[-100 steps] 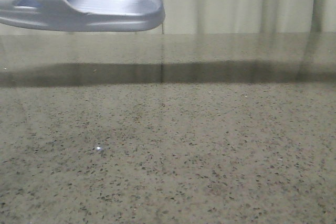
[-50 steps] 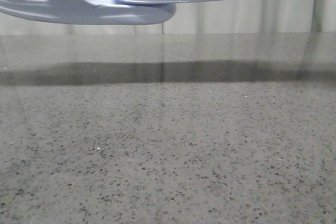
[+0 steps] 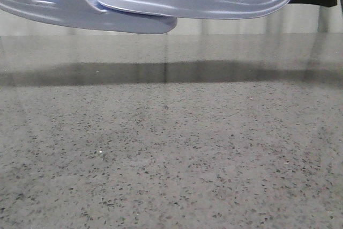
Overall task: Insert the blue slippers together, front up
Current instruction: 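Swing the right gripper's slipper over the left gripper's slipper, nesting them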
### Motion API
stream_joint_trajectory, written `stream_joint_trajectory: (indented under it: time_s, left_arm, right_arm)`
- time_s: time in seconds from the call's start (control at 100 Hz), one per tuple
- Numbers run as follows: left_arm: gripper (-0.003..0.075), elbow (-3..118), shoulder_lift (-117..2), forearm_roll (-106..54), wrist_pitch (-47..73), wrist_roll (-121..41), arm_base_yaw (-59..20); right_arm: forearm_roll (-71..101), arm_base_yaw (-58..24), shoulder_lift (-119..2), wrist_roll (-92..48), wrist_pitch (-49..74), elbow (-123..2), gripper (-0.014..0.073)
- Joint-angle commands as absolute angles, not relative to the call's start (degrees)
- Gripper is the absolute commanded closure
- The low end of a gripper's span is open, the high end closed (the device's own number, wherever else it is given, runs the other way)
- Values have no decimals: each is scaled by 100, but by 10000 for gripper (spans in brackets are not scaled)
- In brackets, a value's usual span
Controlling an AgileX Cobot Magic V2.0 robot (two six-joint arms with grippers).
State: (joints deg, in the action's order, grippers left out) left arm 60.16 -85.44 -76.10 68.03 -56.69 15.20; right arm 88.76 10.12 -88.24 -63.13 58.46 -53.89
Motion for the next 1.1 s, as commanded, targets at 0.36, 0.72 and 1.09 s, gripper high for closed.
stream_joint_trajectory:
  time_s: [0.36,0.72,1.09]
  left_arm:
    - [704,6184,-8335,-8241,7258,-5707,1113]
    - [704,6184,-8335,-8396,7258,-5707,964]
    - [704,6184,-8335,-8360,7258,-5707,791]
  right_arm:
    - [9839,30,-9720,-7162,6439,-5837,700]
    - [9816,-409,-10132,-7151,6380,-6245,700]
    - [9813,-742,-10272,-7151,6711,-6683,700]
